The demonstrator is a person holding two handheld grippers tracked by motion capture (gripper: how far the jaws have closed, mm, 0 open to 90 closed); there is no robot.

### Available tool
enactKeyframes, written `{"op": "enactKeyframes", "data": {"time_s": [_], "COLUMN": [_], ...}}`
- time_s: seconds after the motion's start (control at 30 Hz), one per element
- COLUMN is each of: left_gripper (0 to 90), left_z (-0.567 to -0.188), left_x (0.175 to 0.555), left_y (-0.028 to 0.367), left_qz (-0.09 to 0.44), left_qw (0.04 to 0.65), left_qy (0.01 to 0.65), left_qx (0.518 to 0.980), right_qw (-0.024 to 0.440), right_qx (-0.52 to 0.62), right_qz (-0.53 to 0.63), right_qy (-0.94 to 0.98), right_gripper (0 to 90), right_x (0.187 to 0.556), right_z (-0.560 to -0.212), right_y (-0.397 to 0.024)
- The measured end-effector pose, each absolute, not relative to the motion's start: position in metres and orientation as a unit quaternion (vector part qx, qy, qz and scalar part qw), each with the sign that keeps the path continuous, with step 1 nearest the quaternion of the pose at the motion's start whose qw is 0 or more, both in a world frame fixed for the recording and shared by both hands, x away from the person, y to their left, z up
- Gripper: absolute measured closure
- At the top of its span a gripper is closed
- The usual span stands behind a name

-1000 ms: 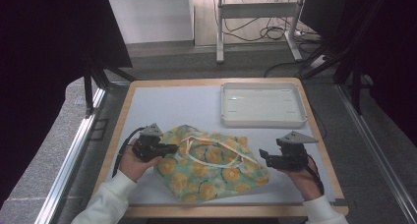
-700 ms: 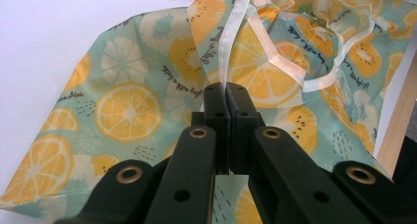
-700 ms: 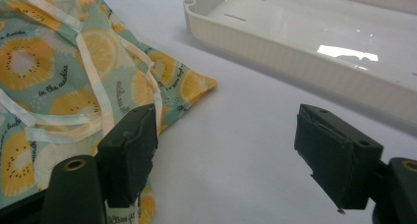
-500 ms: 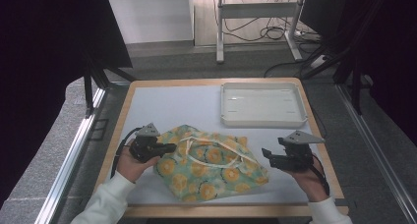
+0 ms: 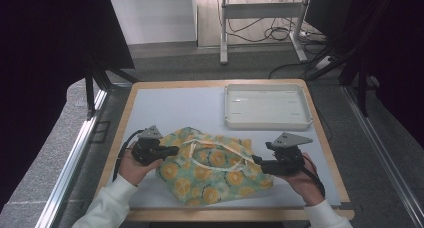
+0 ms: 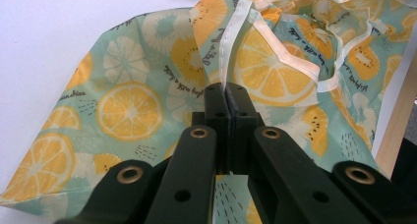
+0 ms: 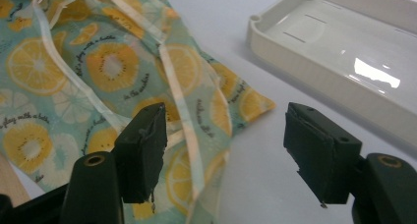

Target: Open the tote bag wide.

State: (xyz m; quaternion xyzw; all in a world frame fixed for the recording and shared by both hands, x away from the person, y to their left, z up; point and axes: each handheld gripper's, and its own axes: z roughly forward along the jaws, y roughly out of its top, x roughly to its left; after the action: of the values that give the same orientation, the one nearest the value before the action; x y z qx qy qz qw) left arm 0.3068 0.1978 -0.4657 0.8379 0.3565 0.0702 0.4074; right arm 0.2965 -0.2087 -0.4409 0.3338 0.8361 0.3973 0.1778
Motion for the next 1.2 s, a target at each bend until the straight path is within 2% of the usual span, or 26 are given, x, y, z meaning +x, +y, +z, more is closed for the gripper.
{"op": "enactKeyframes", "data": {"time_s": [0.6,1.0,1.07,1.2], "left_gripper": [90.0,90.0,90.0,90.0], "left_z": [-0.466,-0.466,-0.466,-0.465], "left_x": [0.307,0.307,0.307,0.306], "left_y": [0.197,0.198,0.198,0.199], "left_qz": [0.071,0.071,0.071,0.071], "left_qw": [0.406,0.407,0.408,0.408], "left_qy": [0.356,0.357,0.357,0.357], "left_qx": [0.839,0.838,0.838,0.837], "right_qw": [0.153,0.169,0.177,0.183], "right_qx": [0.303,0.291,0.291,0.294], "right_qz": [0.350,0.309,0.301,0.305], "right_qy": [0.873,0.889,0.891,0.887], "right_gripper": [33.2,35.6,38.7,55.9], "right_x": [0.318,0.330,0.333,0.335], "right_z": [-0.458,-0.471,-0.473,-0.473], "right_y": [-0.168,-0.145,-0.142,-0.141]}}
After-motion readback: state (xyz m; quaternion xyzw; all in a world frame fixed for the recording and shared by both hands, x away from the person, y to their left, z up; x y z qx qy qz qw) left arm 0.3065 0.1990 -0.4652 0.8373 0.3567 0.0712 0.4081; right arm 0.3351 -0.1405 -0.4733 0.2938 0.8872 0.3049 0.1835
